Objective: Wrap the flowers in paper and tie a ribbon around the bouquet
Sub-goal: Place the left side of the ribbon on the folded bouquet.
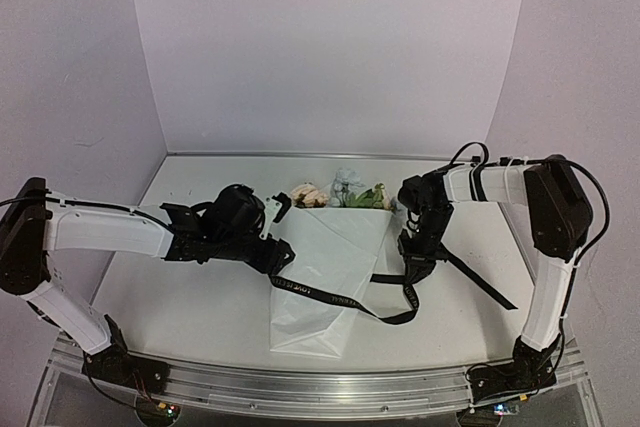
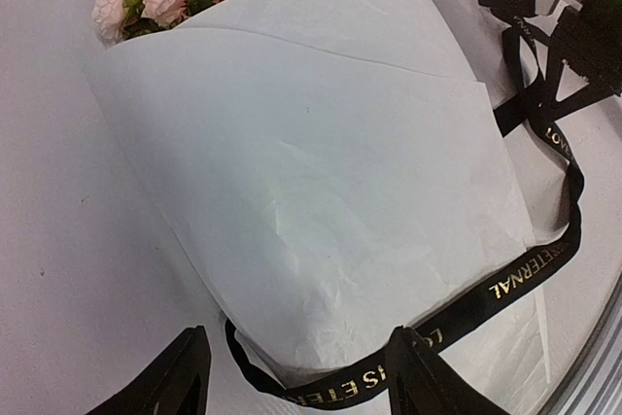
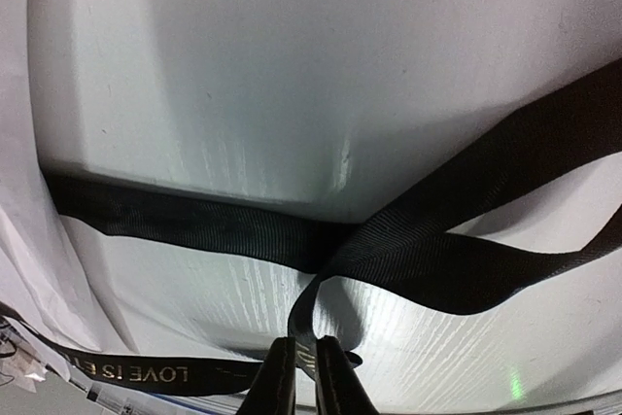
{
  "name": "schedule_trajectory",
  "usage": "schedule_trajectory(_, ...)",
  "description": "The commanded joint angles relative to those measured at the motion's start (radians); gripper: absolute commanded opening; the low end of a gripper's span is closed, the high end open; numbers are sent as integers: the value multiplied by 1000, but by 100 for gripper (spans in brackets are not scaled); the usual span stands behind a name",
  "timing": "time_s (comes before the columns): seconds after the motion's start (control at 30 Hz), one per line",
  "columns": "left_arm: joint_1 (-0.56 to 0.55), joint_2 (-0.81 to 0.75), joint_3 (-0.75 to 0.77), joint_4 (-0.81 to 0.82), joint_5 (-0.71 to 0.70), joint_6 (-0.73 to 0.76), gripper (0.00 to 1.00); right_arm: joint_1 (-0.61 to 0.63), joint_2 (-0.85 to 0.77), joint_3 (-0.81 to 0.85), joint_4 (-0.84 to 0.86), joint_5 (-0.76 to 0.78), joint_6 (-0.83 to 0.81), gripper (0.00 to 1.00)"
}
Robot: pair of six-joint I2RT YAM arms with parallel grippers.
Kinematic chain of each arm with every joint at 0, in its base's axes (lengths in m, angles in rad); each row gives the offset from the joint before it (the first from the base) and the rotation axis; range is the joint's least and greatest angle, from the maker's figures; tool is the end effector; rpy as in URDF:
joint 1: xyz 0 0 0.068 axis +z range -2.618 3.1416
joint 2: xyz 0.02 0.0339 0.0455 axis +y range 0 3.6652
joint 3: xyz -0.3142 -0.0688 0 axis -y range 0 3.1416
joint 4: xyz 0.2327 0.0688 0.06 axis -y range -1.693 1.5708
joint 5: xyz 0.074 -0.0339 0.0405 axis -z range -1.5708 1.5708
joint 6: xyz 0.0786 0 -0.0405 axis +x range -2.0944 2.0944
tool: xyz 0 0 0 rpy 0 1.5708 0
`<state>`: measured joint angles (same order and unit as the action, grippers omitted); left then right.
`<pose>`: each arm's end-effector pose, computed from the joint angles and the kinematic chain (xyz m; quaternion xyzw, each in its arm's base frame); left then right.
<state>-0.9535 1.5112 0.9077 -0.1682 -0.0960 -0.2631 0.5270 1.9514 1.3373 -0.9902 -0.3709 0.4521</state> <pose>0.2007 -0.2697 0.2383 0.2938 0.8722 -0.1858 0.3441 0.2938 0.2039 0.1730 0.0337 -0.9821 -0.1550 0.1012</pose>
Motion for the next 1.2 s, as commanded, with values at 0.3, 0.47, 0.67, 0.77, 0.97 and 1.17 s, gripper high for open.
schedule_trajectory(0.3, 2, 1, 14, -35, -15, 19, 65, 6, 69, 67, -43, 16, -19, 23)
schedule_trajectory(0.47, 2, -4, 9, -40, -21, 13, 65, 5, 75, 72, -42, 14, -16, 7)
schedule_trajectory(0.67, 2, -1, 2, -31, -13, 7, 63, 9, -8, 60, -53, 26, -13, 0)
schedule_trajectory(0.77, 2, 27, 13, -38, -8, 18, 61, 18, -70, 46, -82, 53, -15, 0)
schedule_trajectory(0.97, 2, 74, 43, -48, 18, 34, 59, 55, -213, -37, -108, 154, 11, 0)
schedule_trajectory(1.17, 2, 83, 50, -42, 51, 54, 59, 106, -328, -173, -94, 363, 104, 0)
